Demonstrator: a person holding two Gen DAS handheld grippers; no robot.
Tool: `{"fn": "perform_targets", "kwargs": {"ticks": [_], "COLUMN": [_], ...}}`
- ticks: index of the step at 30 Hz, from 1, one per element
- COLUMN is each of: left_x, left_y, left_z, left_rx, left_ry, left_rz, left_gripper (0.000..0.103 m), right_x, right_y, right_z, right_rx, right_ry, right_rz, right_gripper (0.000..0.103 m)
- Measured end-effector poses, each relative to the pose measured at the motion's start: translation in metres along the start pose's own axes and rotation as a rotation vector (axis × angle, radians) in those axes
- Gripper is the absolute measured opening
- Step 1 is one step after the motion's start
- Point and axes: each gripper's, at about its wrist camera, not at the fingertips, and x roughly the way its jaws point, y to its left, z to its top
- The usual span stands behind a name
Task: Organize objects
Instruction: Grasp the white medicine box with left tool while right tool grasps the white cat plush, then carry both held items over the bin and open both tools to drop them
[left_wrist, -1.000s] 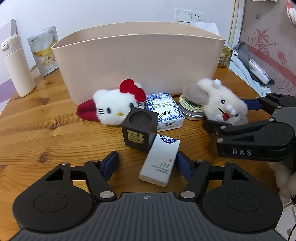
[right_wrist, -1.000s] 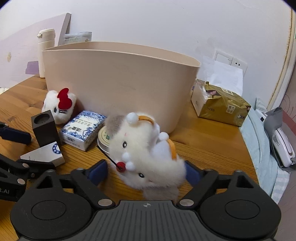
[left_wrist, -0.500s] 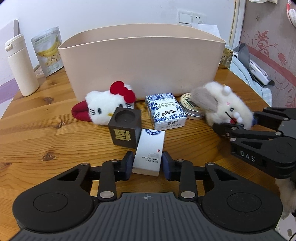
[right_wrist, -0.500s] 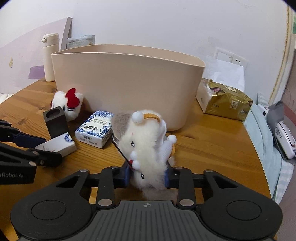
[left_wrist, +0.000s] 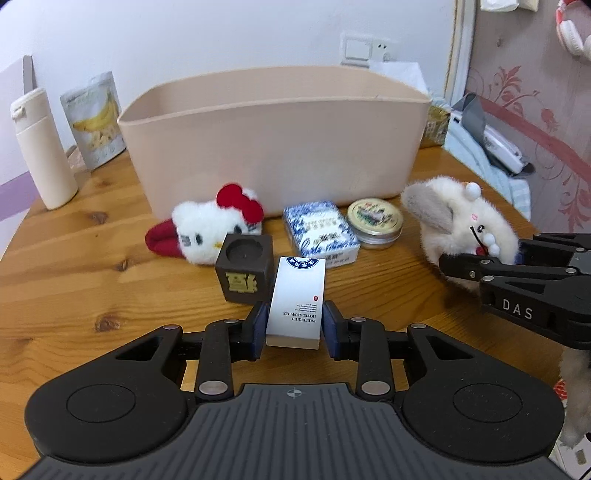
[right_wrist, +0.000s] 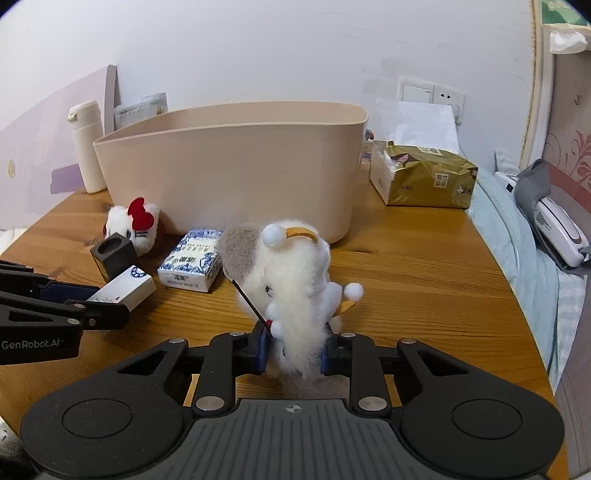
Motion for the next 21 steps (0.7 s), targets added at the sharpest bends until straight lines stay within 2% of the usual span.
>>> {"fn": "perform_targets", "kwargs": {"ticks": [10,21], "left_x": [-0.03,-0.054], "left_y": [-0.004,0.023], "left_z": [0.013,0.044], "left_rx": [0.035,-0.008], "left_ry": [-0.075,-0.164], "left_rz": [-0.013,0.02], "left_gripper": [0.033,0.033], "right_x": [-0.029,-0.048], "right_y": [-0.002,-0.003], "right_z": [0.015,0.044], "right_rx": [0.034,0.047], "right_ry": [-0.087,-0.182], "right_rz": [0.001,0.002], "right_gripper": [0.024,0.024]}}
